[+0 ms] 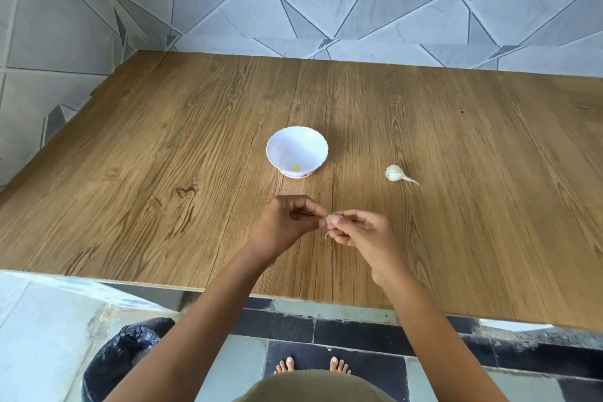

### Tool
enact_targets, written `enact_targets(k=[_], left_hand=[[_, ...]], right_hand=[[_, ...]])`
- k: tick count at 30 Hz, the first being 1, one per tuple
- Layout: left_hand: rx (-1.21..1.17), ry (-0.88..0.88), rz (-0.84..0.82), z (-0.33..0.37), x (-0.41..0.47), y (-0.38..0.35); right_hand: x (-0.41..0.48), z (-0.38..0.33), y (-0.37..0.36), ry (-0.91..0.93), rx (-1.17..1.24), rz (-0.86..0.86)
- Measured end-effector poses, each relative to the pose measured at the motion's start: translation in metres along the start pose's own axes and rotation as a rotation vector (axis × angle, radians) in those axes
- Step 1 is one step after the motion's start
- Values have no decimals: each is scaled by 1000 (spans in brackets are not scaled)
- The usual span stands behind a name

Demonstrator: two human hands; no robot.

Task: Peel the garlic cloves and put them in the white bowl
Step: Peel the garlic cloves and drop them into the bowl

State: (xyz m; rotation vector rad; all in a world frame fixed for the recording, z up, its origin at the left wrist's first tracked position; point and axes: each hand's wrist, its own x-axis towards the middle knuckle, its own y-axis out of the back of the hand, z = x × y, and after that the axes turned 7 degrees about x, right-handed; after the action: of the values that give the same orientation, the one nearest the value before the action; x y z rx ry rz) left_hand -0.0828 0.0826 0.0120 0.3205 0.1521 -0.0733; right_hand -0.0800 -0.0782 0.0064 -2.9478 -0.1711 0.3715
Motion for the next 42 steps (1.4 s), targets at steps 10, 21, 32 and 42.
enact_targets(k=[10,21,32,42], left_hand=[[-43,87,109,8,-4,-9],[-496,375,39,6,-7,-10],[-282,241,-28,5,-4,-5],[-127,194,60,0,-3,-4]], right_hand=[[3,25,-2,470,-476,94],[4,26,5,373,-264,-57],[14,12,12,231,-397,-168],[12,18,10,390,-527,-81]])
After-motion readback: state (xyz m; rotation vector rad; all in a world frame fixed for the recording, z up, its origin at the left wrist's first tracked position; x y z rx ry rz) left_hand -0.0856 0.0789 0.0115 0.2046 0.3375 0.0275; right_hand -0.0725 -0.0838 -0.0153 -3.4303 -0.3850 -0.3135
